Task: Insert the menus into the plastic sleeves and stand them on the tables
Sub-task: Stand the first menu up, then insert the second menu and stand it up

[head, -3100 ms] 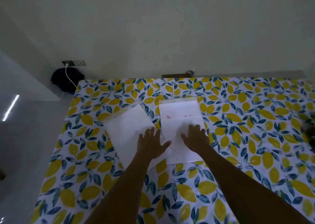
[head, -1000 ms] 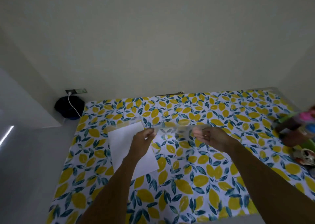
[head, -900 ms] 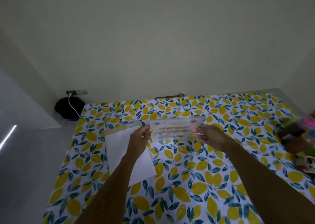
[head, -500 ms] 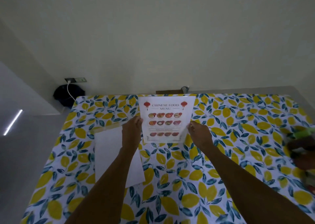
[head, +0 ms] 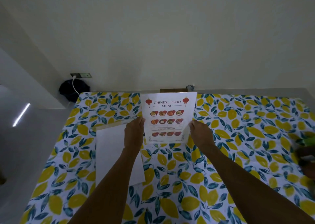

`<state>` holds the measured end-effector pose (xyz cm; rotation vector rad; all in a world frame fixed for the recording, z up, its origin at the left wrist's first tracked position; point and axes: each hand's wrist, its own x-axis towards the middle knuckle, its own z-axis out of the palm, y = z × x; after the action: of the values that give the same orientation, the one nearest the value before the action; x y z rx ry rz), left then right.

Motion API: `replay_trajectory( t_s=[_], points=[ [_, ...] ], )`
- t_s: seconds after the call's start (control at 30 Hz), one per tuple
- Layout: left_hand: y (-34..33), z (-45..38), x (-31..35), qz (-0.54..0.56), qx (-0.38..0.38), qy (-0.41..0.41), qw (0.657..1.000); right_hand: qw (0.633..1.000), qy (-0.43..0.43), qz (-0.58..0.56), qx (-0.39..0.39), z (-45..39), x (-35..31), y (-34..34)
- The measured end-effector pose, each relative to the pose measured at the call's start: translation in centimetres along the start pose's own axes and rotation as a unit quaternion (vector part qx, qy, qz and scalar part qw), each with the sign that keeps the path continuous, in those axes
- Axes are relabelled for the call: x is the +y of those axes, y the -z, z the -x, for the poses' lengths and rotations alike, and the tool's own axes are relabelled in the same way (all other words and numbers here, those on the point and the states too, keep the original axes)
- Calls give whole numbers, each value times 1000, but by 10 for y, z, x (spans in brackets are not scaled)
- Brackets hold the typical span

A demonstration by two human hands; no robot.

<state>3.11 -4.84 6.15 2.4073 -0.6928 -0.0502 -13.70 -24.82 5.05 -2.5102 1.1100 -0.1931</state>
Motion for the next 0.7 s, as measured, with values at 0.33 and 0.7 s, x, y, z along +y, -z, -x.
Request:
replay_trajectory(
  t_s=[0.33, 0.7],
  points=[
    [27, 13, -13, -69, -75, 12, 995, 993, -109, -27, -43, 36, -27, -1],
    [56, 105, -175, -87, -145, 105, 980, 972, -69, -114, -192, 134, -125, -120]
  ],
)
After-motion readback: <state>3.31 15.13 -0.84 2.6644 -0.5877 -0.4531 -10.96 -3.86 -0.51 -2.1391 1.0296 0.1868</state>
